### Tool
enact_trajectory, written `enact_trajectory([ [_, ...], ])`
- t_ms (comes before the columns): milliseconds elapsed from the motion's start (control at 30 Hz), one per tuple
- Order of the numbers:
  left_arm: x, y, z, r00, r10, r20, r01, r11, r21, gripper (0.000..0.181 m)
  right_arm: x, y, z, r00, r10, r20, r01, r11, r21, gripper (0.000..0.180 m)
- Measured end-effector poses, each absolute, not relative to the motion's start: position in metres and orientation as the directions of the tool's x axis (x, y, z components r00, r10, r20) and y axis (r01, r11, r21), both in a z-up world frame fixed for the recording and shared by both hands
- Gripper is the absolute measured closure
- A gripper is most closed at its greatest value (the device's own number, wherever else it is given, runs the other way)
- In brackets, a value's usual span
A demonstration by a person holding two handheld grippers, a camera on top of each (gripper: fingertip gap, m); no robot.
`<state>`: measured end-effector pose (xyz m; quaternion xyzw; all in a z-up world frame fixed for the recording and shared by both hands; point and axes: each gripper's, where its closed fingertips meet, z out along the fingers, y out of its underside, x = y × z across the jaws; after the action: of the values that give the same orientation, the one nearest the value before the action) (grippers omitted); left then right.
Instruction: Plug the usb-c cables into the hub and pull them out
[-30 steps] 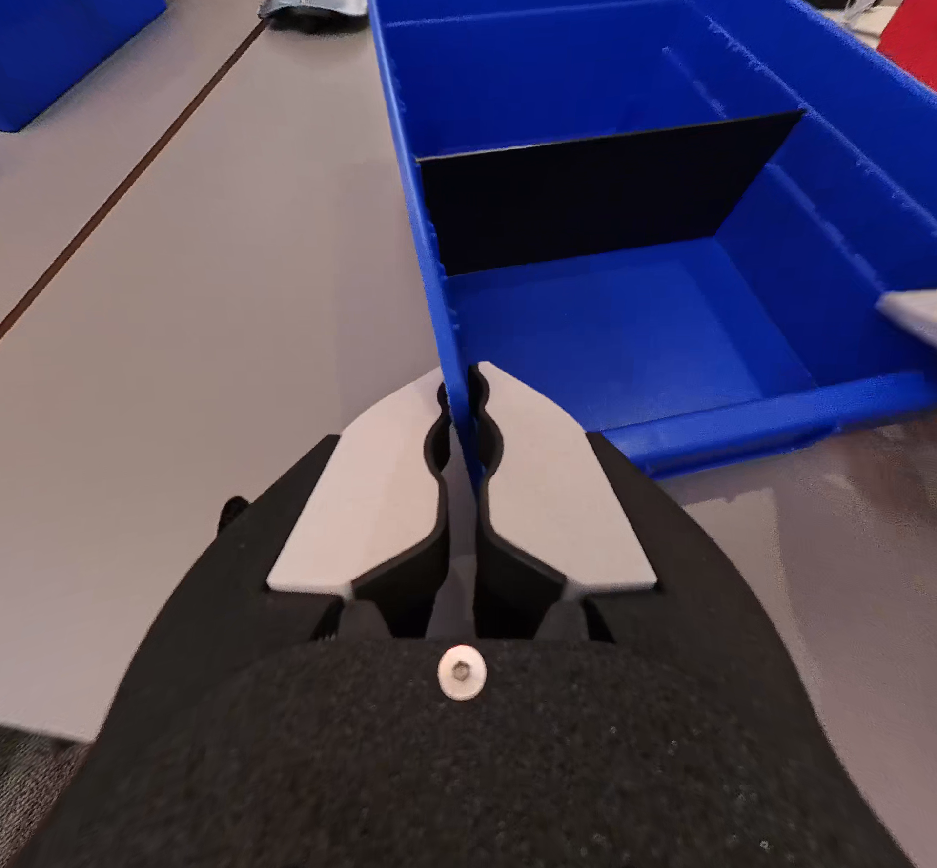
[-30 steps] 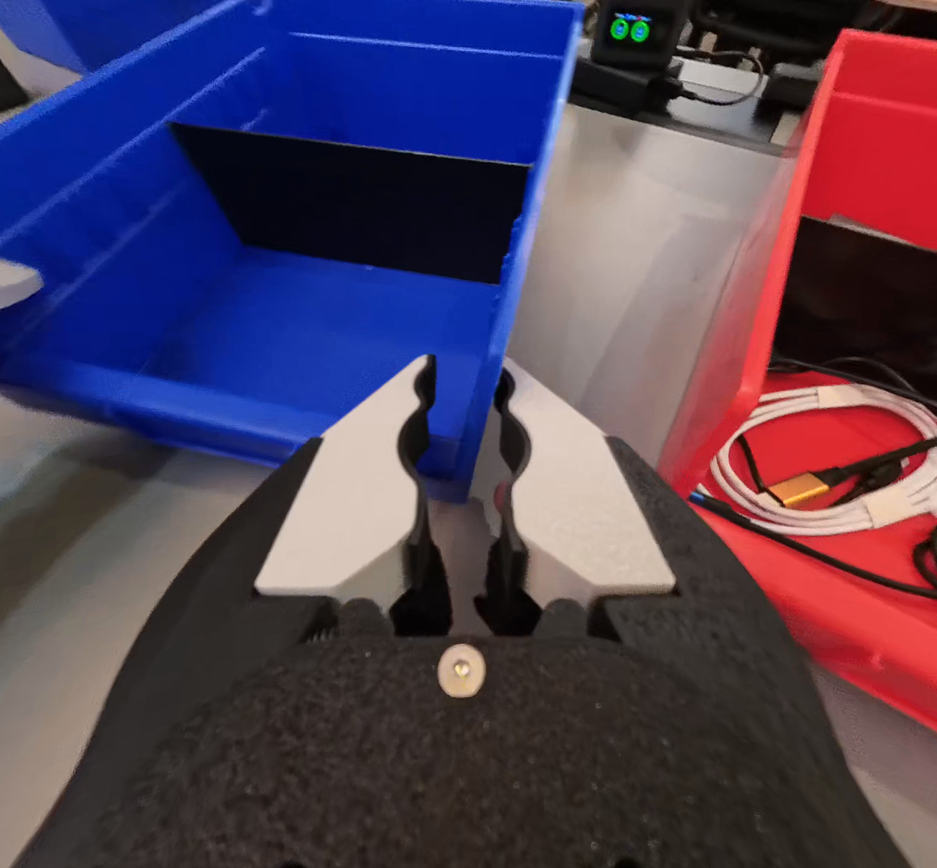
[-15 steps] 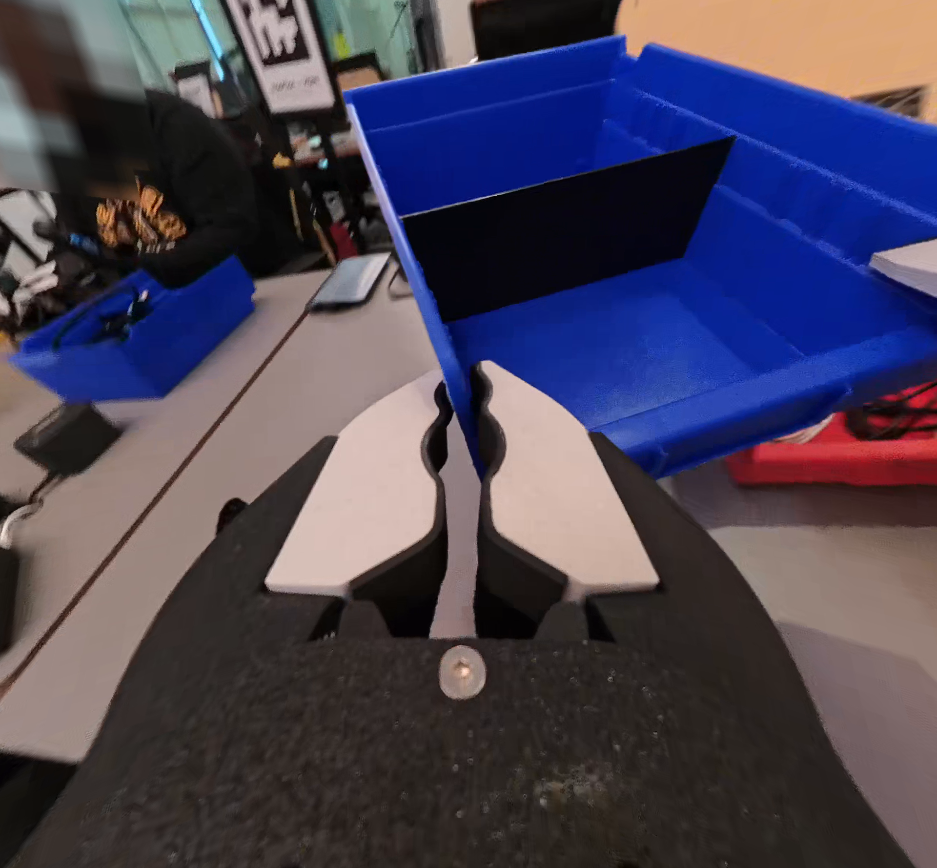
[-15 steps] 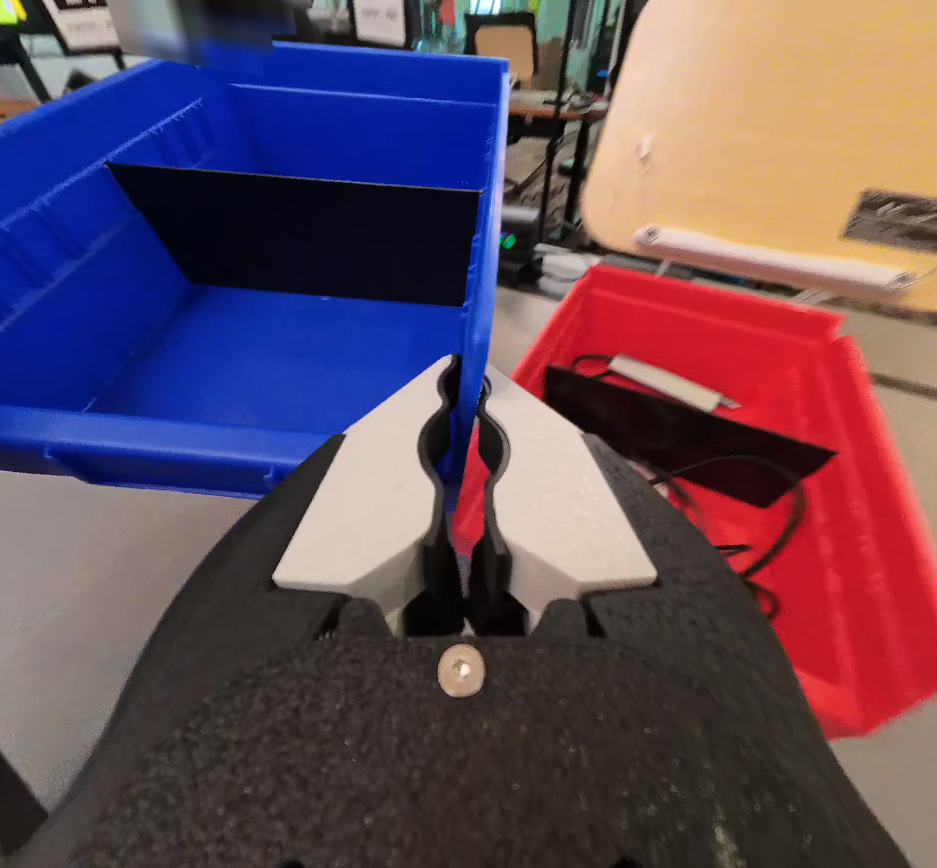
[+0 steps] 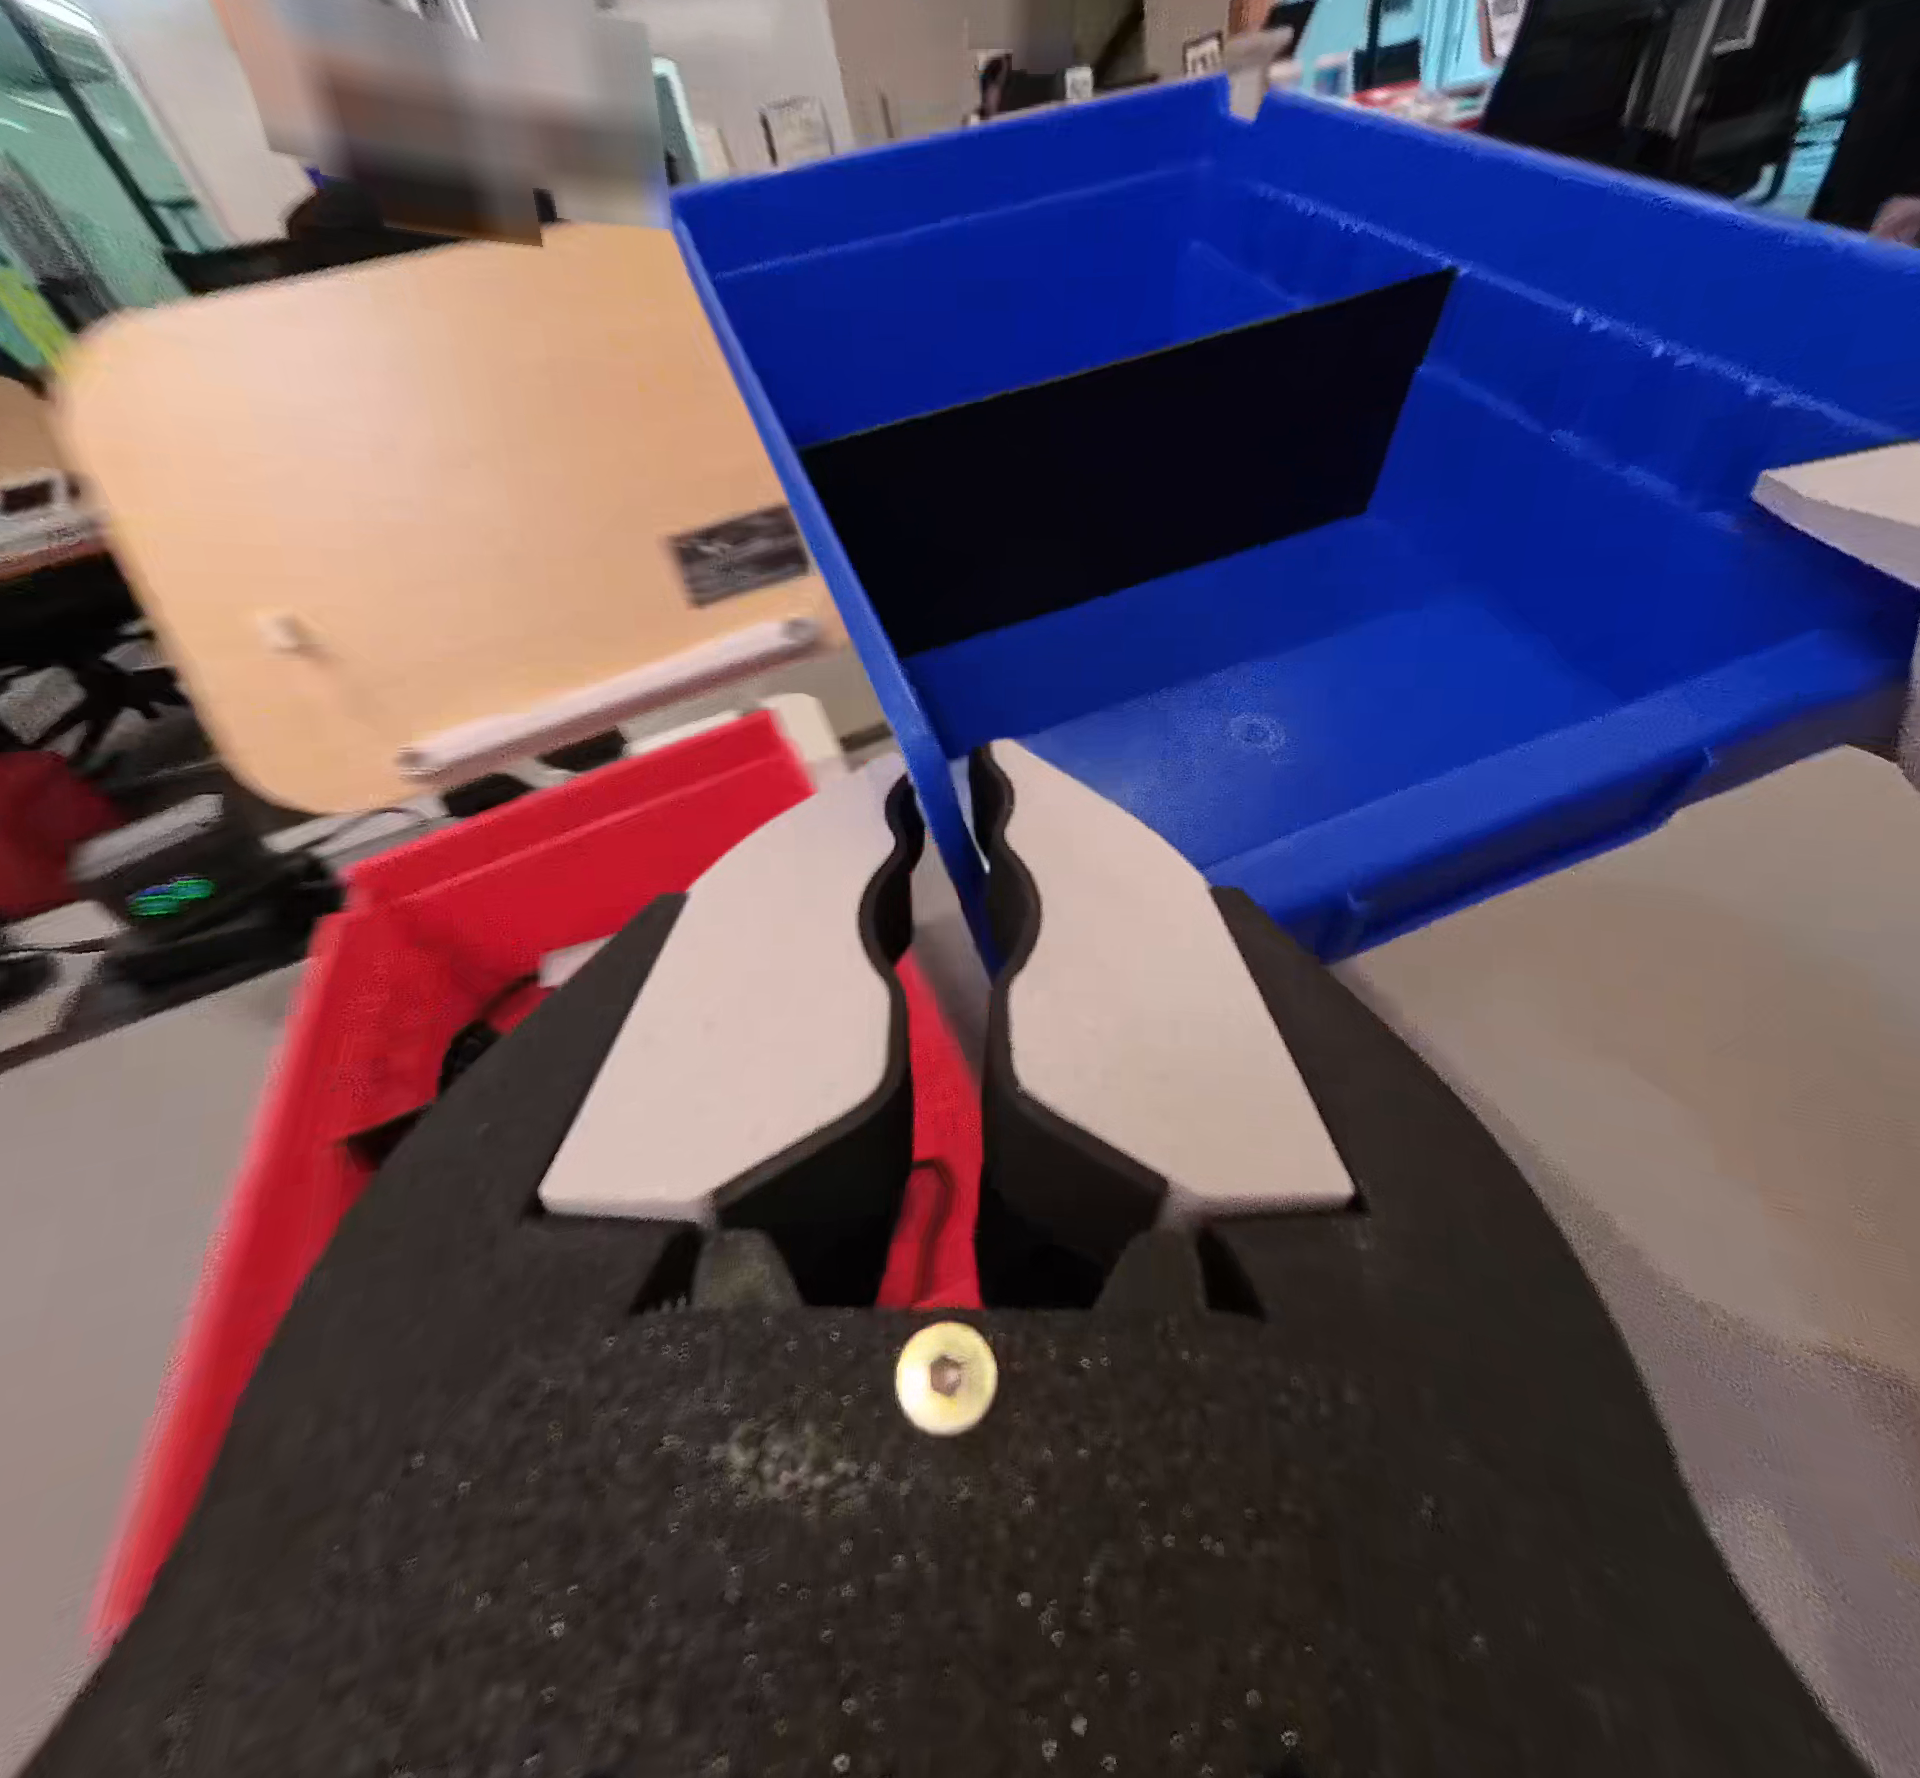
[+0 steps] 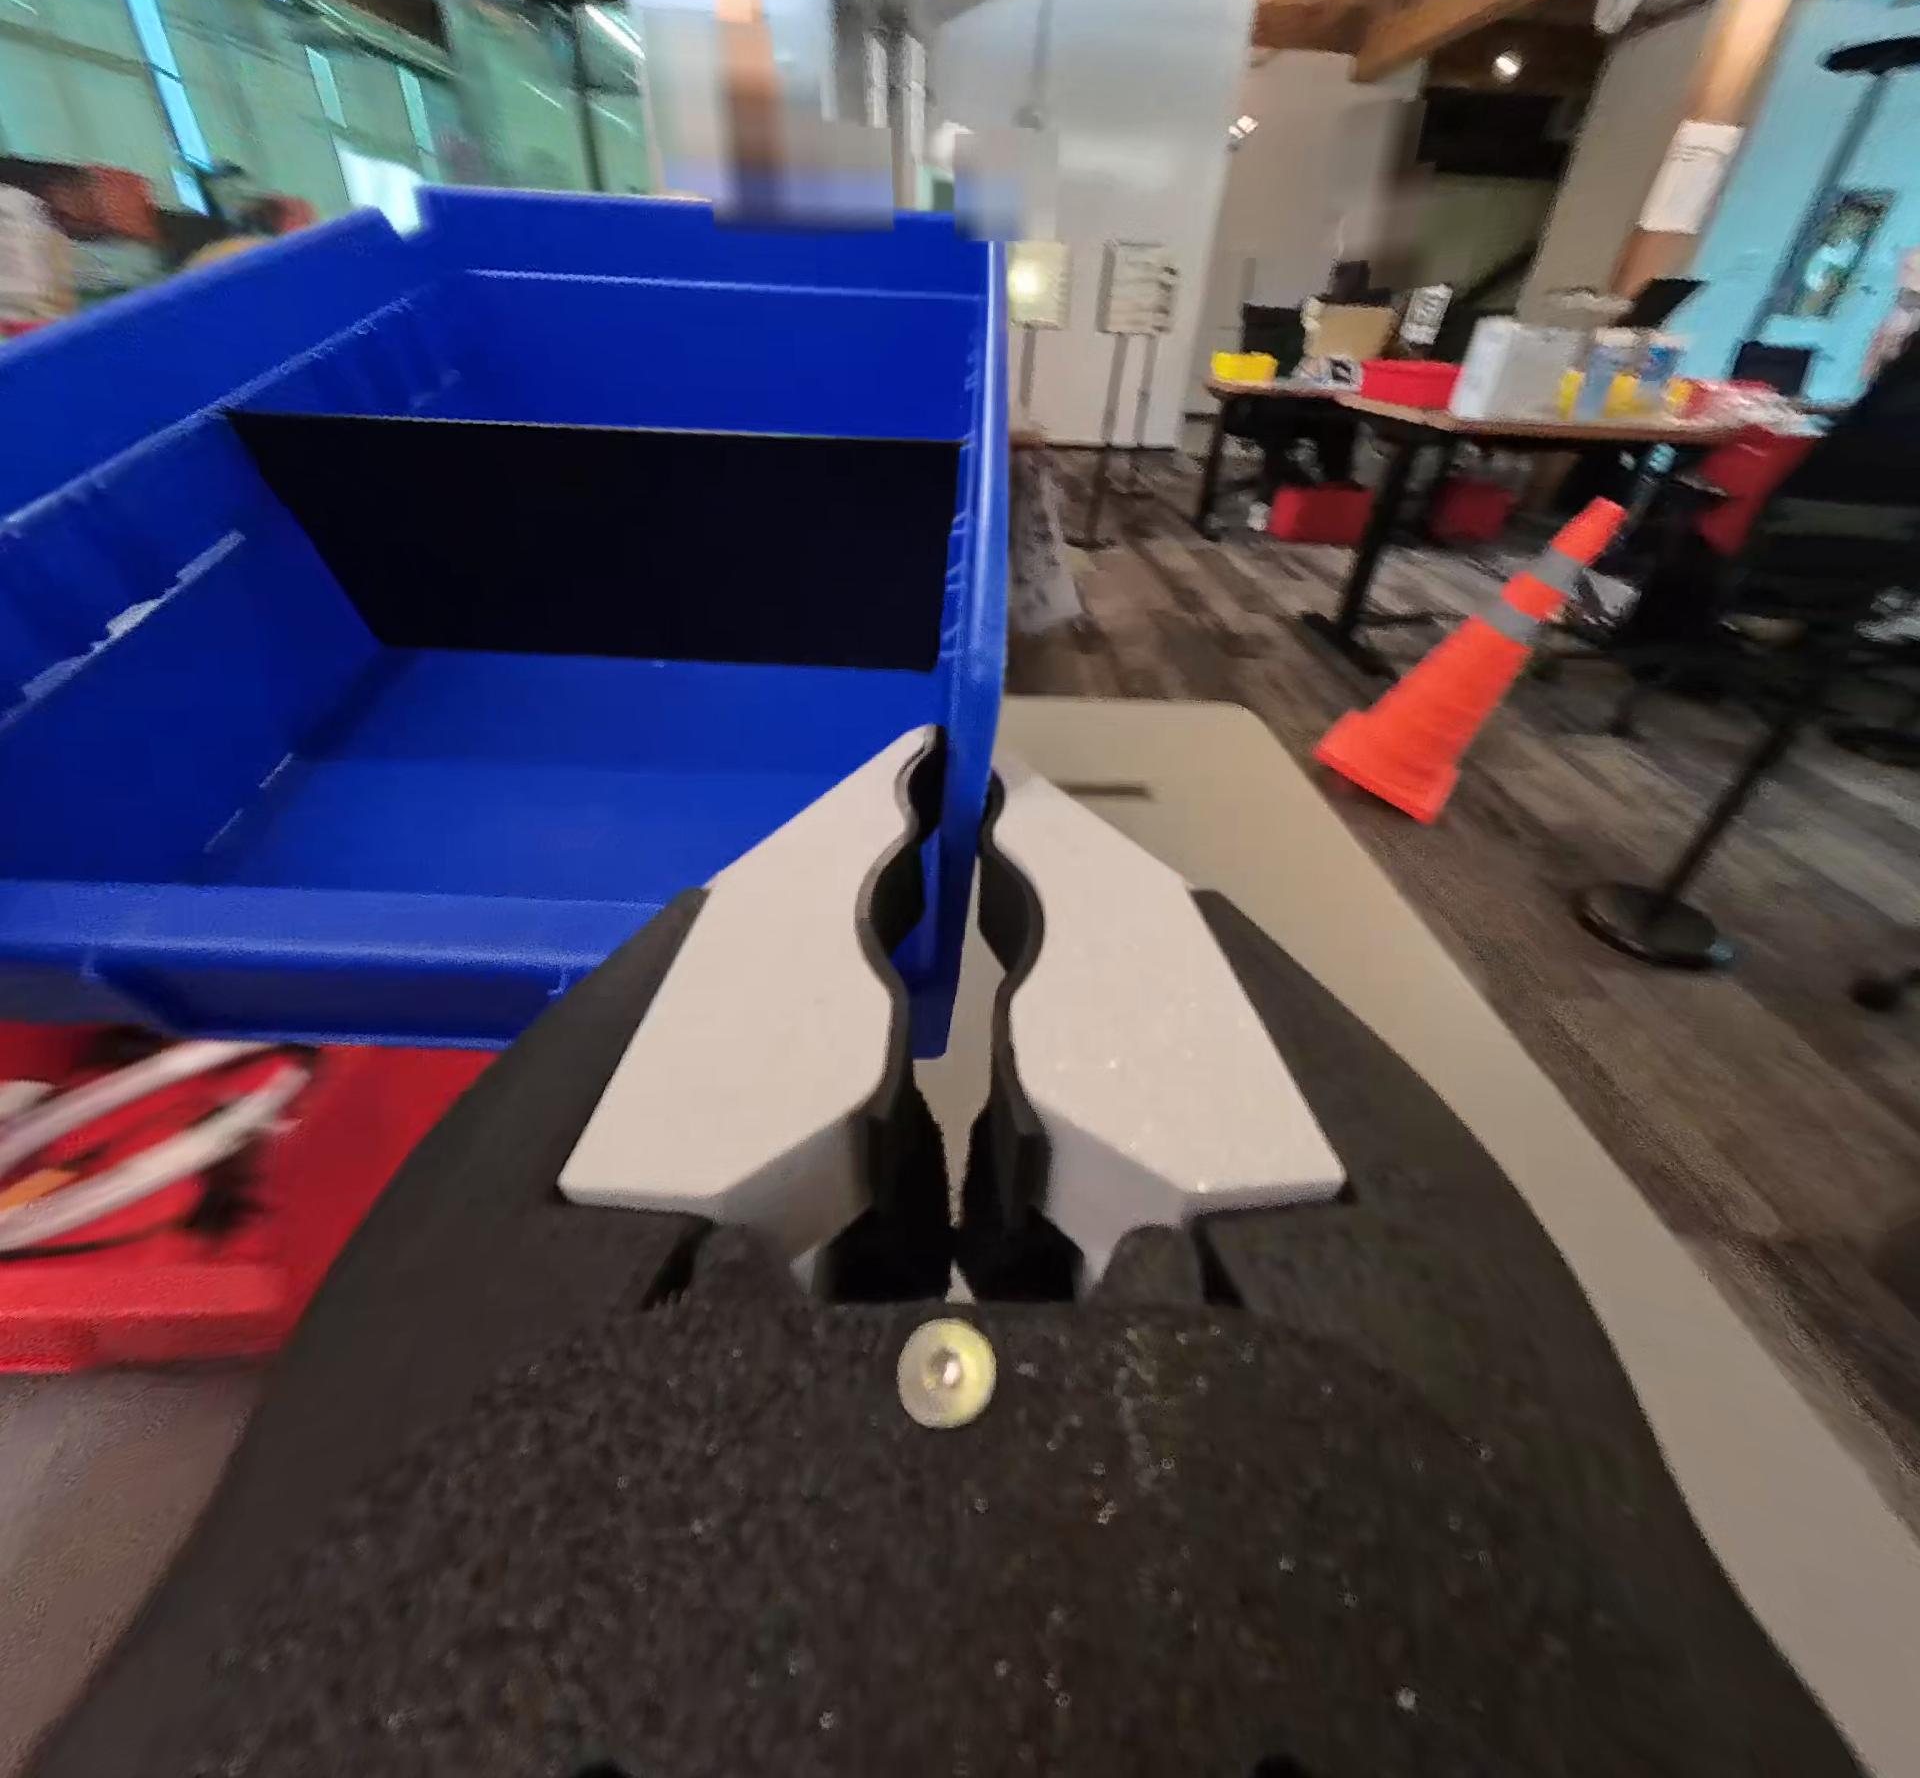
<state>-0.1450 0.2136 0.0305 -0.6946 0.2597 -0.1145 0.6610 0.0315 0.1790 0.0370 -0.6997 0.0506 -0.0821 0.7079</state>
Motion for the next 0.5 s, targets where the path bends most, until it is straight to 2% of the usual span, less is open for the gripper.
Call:
enact_trajectory([
  [200,-0.022,0.213,-0.063,0.803,-0.581,-0.137,-0.261,-0.135,-0.956,0.174,0.160,0.161,-0.063,0.964,-0.264,0.024,-0.026,-0.184,-0.983,0.179],
  [333,-0.011,0.216,-0.101,0.817,-0.569,-0.098,-0.265,-0.218,-0.940,0.173,0.177,0.173,-0.104,0.978,-0.207,0.004,-0.055,-0.276,-0.960,0.179],
  [500,-0.023,0.225,-0.113,0.850,-0.523,-0.065,-0.227,-0.251,-0.941,0.173,0.168,0.190,-0.115,0.982,-0.178,0.063,0.004,-0.315,-0.949,0.178],
])
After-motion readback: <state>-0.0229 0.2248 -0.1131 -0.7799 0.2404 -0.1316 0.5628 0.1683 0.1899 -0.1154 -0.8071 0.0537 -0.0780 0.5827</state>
